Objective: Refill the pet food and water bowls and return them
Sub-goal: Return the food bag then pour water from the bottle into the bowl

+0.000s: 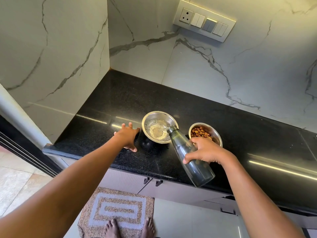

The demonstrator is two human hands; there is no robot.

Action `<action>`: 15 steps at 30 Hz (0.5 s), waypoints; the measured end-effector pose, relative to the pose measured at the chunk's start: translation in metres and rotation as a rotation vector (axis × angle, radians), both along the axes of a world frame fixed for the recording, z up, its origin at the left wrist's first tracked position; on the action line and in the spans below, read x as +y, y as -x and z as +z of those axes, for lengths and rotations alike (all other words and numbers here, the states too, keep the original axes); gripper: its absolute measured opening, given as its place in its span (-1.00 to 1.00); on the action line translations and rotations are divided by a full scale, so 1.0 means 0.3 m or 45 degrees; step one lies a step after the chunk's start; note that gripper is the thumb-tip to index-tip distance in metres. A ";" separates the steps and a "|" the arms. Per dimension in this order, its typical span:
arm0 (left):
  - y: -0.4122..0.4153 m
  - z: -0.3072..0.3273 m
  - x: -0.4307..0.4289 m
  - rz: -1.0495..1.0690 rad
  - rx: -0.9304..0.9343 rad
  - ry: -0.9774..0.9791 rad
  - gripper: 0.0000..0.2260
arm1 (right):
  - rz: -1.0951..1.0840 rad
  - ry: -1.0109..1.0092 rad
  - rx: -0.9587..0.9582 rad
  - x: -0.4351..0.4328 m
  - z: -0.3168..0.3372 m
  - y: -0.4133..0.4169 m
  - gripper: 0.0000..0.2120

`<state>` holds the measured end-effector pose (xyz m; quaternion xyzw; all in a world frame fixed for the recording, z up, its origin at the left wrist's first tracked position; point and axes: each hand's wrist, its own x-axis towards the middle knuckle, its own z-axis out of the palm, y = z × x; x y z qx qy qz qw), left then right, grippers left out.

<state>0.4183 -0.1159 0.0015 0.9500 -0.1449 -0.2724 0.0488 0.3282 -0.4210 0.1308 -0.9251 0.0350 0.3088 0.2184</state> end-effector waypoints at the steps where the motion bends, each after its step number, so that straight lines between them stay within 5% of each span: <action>1: 0.001 0.000 -0.001 0.001 0.003 -0.003 0.07 | 0.000 0.000 0.002 0.000 0.004 -0.001 -0.38; 15: 0.003 0.007 -0.004 -0.001 -0.001 -0.015 0.06 | 0.017 0.015 0.043 -0.028 0.001 -0.001 -0.42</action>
